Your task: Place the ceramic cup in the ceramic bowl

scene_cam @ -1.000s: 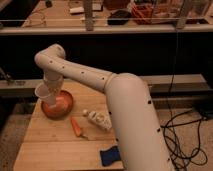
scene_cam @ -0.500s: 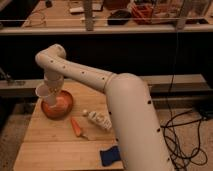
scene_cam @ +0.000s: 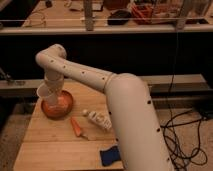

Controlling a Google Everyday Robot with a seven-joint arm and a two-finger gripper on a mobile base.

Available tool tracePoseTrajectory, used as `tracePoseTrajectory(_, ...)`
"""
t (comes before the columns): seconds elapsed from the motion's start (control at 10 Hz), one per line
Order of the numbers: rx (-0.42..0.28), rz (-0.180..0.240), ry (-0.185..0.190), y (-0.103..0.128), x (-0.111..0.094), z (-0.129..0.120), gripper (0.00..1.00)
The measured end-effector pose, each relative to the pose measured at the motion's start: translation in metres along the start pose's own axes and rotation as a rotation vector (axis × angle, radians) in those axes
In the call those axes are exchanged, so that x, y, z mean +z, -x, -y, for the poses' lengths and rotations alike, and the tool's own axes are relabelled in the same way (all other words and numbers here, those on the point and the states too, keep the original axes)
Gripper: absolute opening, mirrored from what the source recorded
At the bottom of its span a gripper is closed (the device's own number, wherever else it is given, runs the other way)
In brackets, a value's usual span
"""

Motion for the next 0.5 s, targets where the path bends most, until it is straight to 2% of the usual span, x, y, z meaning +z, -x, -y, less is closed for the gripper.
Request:
tracePoseTrajectory(0.3,0.001,0.003,0.0,0.0002,-0.0004,0.0001,0.32)
tracePoseTrajectory(0.5,0.002,0.004,-0.001,0.0003,-0.0006,0.0002,0.4)
